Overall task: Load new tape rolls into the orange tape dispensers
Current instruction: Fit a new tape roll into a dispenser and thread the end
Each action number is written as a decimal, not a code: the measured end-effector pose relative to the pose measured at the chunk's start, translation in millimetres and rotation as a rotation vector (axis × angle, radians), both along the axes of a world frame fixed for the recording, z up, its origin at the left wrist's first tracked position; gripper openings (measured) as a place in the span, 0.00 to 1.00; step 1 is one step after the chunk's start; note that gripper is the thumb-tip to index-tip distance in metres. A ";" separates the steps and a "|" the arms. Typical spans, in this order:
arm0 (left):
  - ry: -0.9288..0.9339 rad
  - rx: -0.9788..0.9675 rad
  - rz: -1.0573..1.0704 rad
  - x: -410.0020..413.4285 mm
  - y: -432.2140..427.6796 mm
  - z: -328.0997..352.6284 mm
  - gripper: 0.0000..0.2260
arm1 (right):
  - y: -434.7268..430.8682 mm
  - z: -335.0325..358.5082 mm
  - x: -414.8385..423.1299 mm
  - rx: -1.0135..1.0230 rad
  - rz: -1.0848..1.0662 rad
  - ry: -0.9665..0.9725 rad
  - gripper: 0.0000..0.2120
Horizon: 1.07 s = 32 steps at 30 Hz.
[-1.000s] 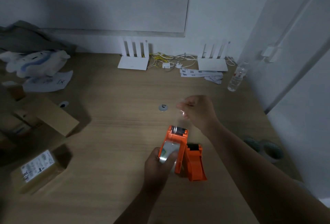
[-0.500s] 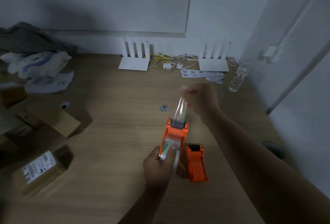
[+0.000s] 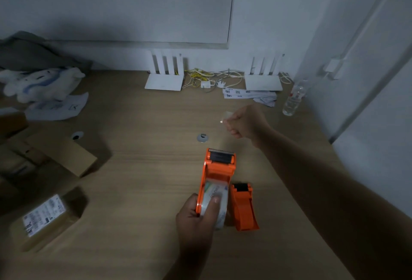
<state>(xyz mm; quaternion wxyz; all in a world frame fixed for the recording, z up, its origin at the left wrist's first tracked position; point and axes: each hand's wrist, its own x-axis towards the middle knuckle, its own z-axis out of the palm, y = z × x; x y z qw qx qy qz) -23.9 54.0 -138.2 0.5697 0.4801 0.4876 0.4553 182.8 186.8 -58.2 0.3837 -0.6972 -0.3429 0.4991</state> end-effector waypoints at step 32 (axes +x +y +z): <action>0.014 0.053 0.053 -12.6 17.5 -9.2 0.09 | -91.1 -130.5 -69.7 -0.094 -0.275 0.741 0.36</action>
